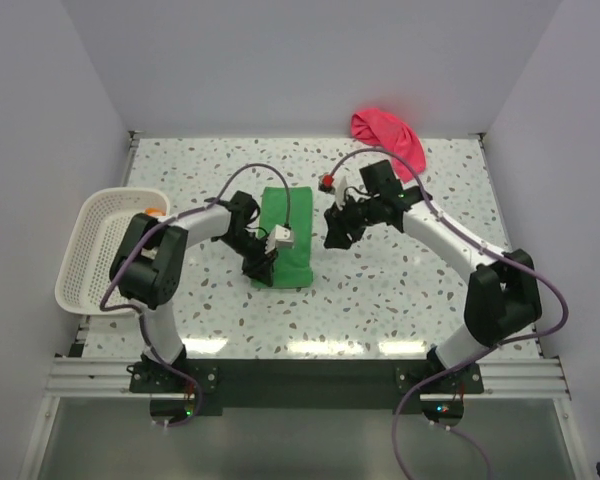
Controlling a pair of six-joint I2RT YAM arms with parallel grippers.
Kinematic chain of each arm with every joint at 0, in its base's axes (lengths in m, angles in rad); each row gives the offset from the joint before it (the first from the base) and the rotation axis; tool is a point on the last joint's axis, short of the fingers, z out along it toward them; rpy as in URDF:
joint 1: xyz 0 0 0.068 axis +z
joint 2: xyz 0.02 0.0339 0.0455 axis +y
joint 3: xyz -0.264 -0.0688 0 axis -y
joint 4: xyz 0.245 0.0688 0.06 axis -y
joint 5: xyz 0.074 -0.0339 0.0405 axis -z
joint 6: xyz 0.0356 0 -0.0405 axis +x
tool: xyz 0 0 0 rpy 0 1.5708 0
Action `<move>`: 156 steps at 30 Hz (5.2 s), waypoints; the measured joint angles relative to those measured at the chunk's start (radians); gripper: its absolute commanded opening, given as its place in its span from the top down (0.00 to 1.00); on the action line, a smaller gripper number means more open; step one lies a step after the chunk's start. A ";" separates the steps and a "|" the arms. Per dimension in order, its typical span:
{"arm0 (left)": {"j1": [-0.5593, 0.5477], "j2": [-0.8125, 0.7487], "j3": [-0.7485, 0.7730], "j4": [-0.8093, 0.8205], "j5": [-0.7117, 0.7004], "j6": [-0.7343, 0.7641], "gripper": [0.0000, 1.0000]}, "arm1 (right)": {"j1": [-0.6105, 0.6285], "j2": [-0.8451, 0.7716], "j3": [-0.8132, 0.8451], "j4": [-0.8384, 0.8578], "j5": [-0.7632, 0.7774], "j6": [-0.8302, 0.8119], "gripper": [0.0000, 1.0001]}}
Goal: Roll the towels
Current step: Roll the towel
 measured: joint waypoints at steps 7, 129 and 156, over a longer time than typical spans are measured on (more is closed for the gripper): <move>0.072 0.195 0.171 -0.204 0.155 -0.021 0.89 | 0.286 -0.026 -0.154 0.122 0.208 -0.069 0.38; -0.034 -0.137 -0.102 0.053 -0.160 0.091 0.74 | -0.032 0.191 0.103 0.056 -0.066 0.210 0.05; 0.156 0.428 0.402 -0.650 0.167 0.249 0.64 | 0.547 0.158 -0.090 0.272 0.417 -0.284 0.39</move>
